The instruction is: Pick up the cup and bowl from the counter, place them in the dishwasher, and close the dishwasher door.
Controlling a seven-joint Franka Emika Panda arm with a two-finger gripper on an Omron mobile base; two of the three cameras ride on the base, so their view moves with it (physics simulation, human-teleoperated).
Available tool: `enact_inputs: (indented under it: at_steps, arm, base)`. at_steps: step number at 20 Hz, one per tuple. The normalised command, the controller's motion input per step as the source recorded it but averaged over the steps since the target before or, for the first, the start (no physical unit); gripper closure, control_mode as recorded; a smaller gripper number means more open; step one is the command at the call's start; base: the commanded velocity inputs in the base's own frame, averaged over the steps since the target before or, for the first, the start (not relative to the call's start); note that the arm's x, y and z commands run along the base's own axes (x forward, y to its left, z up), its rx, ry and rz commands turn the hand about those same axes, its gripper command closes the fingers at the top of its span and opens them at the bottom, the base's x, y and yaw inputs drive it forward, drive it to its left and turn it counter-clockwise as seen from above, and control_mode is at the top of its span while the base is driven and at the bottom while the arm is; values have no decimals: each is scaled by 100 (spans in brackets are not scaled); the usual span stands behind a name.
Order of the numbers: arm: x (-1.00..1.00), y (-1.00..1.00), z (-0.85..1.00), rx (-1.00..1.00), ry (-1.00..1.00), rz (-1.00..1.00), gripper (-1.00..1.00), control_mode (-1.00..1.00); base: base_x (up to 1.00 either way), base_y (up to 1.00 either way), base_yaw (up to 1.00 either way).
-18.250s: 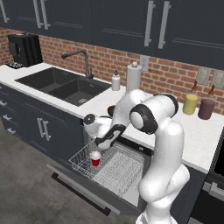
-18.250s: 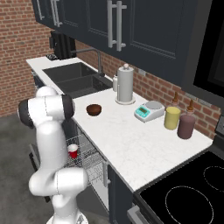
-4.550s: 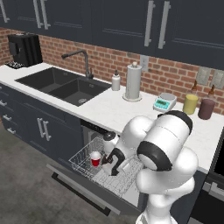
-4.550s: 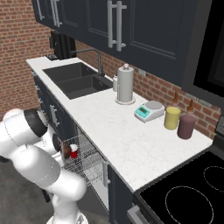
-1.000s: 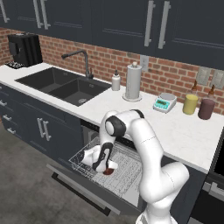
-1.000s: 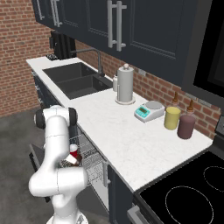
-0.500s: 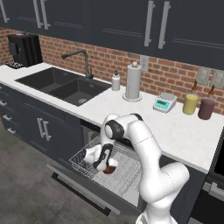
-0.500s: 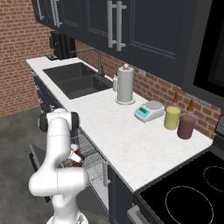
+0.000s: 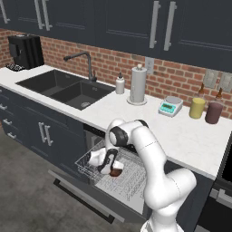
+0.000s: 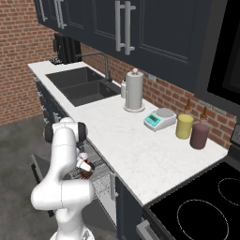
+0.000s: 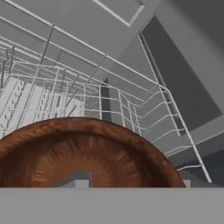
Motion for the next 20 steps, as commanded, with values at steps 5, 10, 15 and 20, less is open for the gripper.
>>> enact_inputs:
  at_steps: [5, 10, 15, 20]
  arm:
    - [-65, 14, 1, -6, -8, 0, -100, -100]
    - [-60, 3, 38, -1, -14, 0, -100, -100]
    - [-65, 0, 68, 0, -21, 0, -100, -100]
    - [-79, 0, 83, 0, -23, 0, -100, -100]
  base:
    - [0, 0, 0]
    - [0, 0, 0]
    - [0, 0, 0]
    - [0, 0, 0]
